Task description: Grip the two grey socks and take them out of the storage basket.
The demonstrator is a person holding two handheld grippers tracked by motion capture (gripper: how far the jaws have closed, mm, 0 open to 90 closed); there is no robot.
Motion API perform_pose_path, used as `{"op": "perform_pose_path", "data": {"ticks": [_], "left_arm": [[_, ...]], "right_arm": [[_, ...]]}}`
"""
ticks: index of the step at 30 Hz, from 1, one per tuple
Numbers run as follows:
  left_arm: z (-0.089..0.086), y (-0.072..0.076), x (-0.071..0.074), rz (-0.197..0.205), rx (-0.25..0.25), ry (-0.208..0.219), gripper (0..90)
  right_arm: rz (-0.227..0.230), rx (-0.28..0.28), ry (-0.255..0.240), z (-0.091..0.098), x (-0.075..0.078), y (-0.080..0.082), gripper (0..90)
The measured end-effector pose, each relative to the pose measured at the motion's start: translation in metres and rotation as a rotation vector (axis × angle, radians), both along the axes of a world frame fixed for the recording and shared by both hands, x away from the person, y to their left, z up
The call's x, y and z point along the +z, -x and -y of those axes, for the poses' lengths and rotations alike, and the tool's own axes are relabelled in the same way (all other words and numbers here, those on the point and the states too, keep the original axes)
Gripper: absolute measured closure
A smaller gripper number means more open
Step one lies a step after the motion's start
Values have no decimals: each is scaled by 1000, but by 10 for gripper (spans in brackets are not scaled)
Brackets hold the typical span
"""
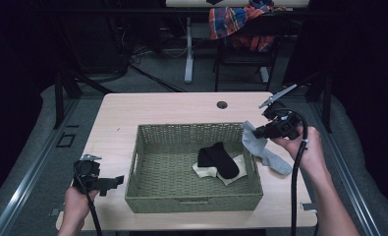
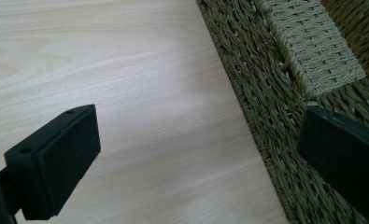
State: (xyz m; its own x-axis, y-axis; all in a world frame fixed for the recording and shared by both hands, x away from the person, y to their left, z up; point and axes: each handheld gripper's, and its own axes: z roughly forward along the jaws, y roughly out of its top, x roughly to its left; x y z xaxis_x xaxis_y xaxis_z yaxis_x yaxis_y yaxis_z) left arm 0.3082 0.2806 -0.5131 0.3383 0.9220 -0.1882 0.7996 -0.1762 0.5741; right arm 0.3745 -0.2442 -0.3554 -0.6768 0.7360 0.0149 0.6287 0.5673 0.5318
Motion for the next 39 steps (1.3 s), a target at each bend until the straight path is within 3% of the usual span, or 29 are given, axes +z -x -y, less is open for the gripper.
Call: {"op": "perform_pose_path", "data": {"ticks": [15,20,27,39], "left_arm": [[1,0,1,1,-3,-4,0],[1,0,1,-3,-6,-5,0],[1,1,1,2,-4,-3,0],[1,0,1,3,-4,-3,0]], "right_arm": [[-24,-156,26,53,-7,-11,850],[-54,-199,32,71,-18,-18,850],[-104,-236,43,81,-32,-25,850],[-145,-266,45,93,-50,-34,850]]}}
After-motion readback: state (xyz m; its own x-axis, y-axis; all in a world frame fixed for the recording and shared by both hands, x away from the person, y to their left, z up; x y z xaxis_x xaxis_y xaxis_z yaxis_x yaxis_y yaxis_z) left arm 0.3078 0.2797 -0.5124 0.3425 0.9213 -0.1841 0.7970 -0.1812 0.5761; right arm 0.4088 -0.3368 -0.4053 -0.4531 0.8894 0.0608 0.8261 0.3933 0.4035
